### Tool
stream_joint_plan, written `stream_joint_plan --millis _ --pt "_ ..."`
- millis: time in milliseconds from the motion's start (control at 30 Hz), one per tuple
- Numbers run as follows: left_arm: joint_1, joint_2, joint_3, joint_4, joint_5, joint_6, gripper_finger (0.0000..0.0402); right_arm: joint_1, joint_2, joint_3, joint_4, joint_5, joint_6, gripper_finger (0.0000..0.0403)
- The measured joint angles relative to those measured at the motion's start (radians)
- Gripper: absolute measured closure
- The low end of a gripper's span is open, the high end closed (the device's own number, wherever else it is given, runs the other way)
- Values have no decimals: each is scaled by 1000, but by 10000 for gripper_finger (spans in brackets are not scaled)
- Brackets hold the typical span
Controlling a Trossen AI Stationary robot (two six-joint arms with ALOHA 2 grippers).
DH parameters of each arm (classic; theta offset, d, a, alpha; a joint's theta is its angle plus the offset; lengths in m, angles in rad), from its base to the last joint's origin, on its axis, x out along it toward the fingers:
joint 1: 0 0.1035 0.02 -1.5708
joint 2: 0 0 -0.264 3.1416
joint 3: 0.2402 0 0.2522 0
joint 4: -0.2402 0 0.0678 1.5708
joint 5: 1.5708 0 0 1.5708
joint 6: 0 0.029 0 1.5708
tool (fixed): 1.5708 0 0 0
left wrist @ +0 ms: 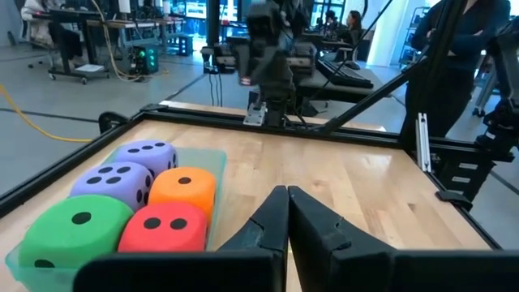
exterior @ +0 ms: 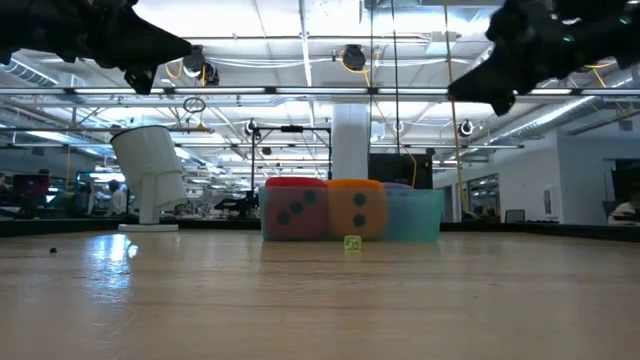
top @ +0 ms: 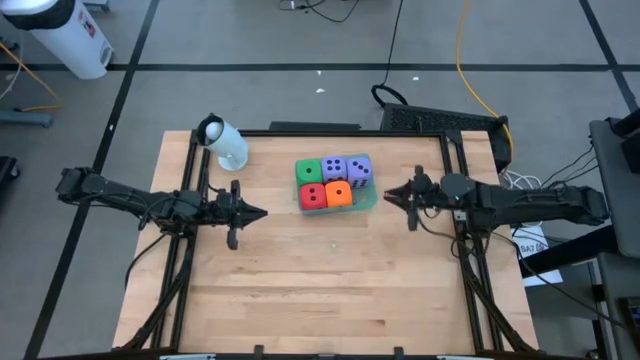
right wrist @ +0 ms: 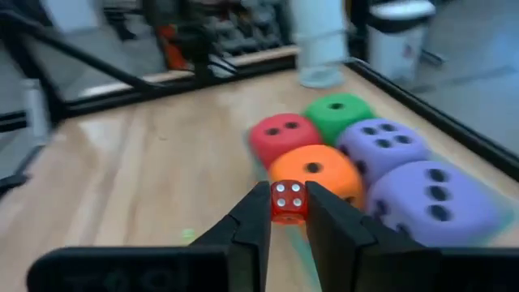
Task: Pick & Place Dice
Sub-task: Put the small red dice into the blue bin
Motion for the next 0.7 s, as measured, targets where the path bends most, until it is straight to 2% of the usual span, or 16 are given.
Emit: stream_joint_plan --millis 167,300,433,567,700 --pt "0 0 0 0 0 12 396 -85 184 209 -180 12 -48 341" --pt "0 0 0 0 0 11 392 -157 375 335 -283 -67 -62 349" --pt "0 0 0 -1 0 8 380 -190 554 391 -294 -138 -92 341" --pt "0 0 0 -2 0 6 387 -196 683 414 -293 -135 -175 327" --pt "0 0 0 -4 0 7 398 -197 755 423 -288 -102 -273 298"
